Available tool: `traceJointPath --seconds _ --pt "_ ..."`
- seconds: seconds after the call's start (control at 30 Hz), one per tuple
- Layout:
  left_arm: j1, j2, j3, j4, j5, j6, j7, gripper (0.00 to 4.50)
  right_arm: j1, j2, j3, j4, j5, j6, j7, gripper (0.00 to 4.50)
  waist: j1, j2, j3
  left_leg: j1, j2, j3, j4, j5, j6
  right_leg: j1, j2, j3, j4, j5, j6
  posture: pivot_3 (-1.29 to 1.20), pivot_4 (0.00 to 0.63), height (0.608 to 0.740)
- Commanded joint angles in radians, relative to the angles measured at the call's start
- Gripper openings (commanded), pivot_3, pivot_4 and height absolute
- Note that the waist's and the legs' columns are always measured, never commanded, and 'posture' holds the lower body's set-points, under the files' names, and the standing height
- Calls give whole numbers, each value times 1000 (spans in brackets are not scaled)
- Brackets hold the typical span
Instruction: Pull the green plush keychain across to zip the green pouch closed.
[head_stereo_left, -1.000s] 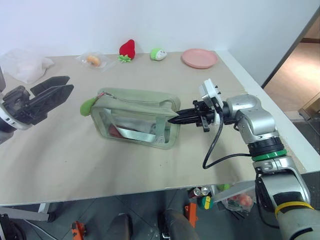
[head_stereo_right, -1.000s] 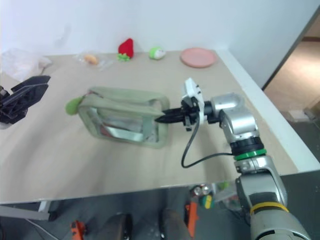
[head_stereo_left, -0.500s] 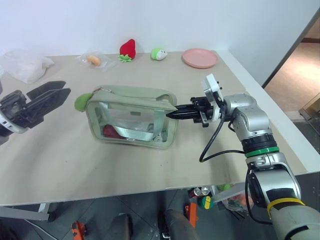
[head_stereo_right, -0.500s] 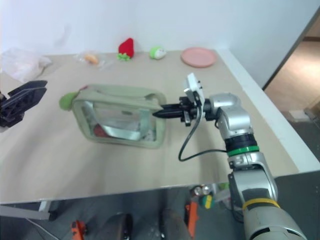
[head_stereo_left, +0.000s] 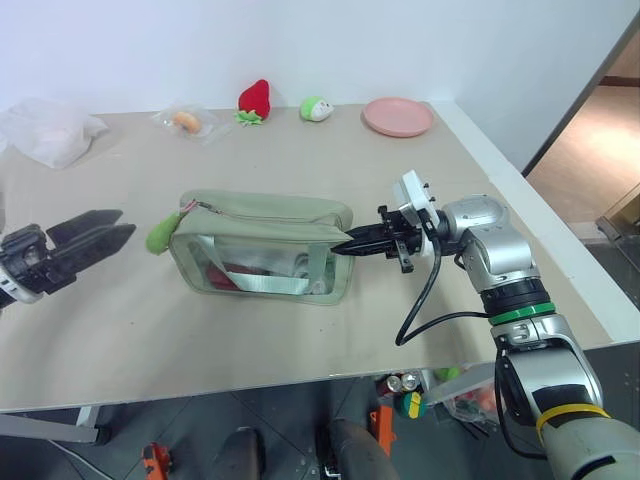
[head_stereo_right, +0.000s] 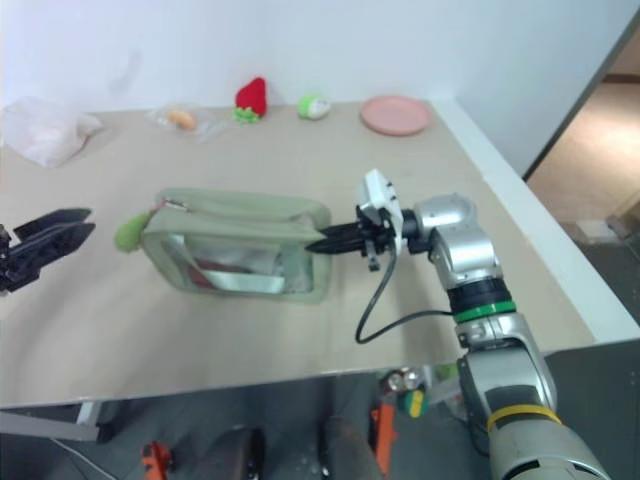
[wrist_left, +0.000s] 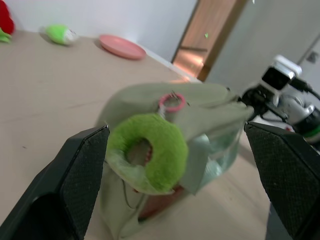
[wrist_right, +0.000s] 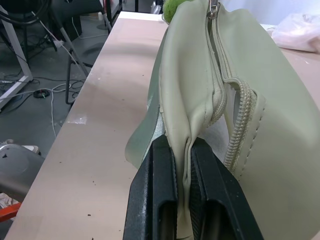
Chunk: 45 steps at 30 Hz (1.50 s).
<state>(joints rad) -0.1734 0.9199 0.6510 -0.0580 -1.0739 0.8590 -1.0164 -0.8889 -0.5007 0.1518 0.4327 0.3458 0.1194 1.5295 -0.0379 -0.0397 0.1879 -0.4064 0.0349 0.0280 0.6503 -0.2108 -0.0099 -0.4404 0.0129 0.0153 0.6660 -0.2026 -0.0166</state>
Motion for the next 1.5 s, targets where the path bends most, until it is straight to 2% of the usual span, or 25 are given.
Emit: traceJointPath --seconds 0.03,0.27,0.3,0.37,0.5,0.53,0.67,0.73,0.77,0.83,0.87,1.03,1.23,1.37,1.47,1.5 --pt "30 56 -62 -96 61 -38 -80 4500 5 3 6 -8 -17 -17 8 33 0 0 0 0 0 0 0 0 0 0 0 0 0 0 0 0 150 740" --pt "0 66 -141 -30 143 -83 -113 4500 28 1 1 -28 -18 -14 -10 33 0 0 0 0 1 0 -1 0 0 0 1 0 0 0 -1 0 150 740" --pt "-8 63 -149 -18 151 -88 -114 4082 31 0 1 -31 -19 -14 -11 0 0 0 0 0 1 0 -1 0 0 0 1 0 0 0 -1 0 150 740" --pt "-30 55 -163 1 164 -96 -110 3931 37 -2 0 -37 -19 -12 -14 0 0 0 0 0 1 0 -1 0 0 0 1 0 0 0 -1 0 150 740" --pt "-84 29 -192 43 190 -129 -105 2657 41 -7 -3 -46 -21 -9 -23 0 1 0 0 1 1 1 -1 0 0 0 1 -1 0 -1 -2 0 150 740" --pt "-90 25 -194 47 188 -131 -110 2572 40 -7 -3 -45 -22 -9 -24 0 1 0 0 1 1 1 -1 0 0 0 1 -2 0 -1 -2 0 150 740" --pt "-107 13 -194 40 175 -127 -115 1367 38 -12 -3 -42 -25 -11 -27 0 0 0 0 1 1 1 -1 0 0 0 1 0 0 0 -1 0 150 740" --pt "-116 9 -191 40 163 -121 -117 1109 36 -13 -5 -40 -24 -9 -29 0 0 0 0 1 1 1 -1 0 0 0 1 0 0 0 -1 0 150 740" --pt "-117 9 -190 39 156 -114 -121 706 34 -14 -7 -39 -23 -7 -30 0 0 0 0 1 1 1 -1 0 0 0 1 0 0 0 -1 0 150 740" --pt "-110 9 -191 35 155 -112 -129 189 31 -15 -9 -38 -20 -5 -30 0 0 0 0 1 1 1 -1 0 0 0 1 0 0 0 -1 0 150 740" --pt "-108 8 -192 34 157 -114 -130 84 30 -15 -10 -37 -20 -5 -31 0 1 0 0 1 1 1 -1 0 0 0 1 -1 0 0 -1 0 150 740" --pt "-148 -8 -199 40 182 -143 -91 84 25 -16 -8 -31 -25 -8 -33 0 1 0 0 1 1 1 -1 0 0 0 1 -1 0 0 -1 0 150 740" --pt "-358 -55 -216 -5 81 -88 3 84 22 -18 -3 -34 -30 -7 -36 0 4 0 0 0 1 1 0 0 0 0 1 -1 0 0 -1 0 150 740" --pt "-403 -84 -291 -30 92 -60 7 84 25 -18 -3 -42 -31 -6 -41 0 6 -3 0 -1 1 0 1 0 -1 1 2 -2 0 1 0 0 150 740" --pt "-401 -110 -383 -50 159 -88 -5 84 31 -21 -5 -54 -31 -3 -46 0 0 -3 0 0 0 1 0 0 -1 1 2 1 0 1 1 0 150 740" --pt "-388 -105 -416 -45 188 -94 -16 557 33 -23 -5 -58 -30 -1 -49 0 1 -3 0 0 0 1 0 0 -1 1 2 1 0 1 1 0 150 740"
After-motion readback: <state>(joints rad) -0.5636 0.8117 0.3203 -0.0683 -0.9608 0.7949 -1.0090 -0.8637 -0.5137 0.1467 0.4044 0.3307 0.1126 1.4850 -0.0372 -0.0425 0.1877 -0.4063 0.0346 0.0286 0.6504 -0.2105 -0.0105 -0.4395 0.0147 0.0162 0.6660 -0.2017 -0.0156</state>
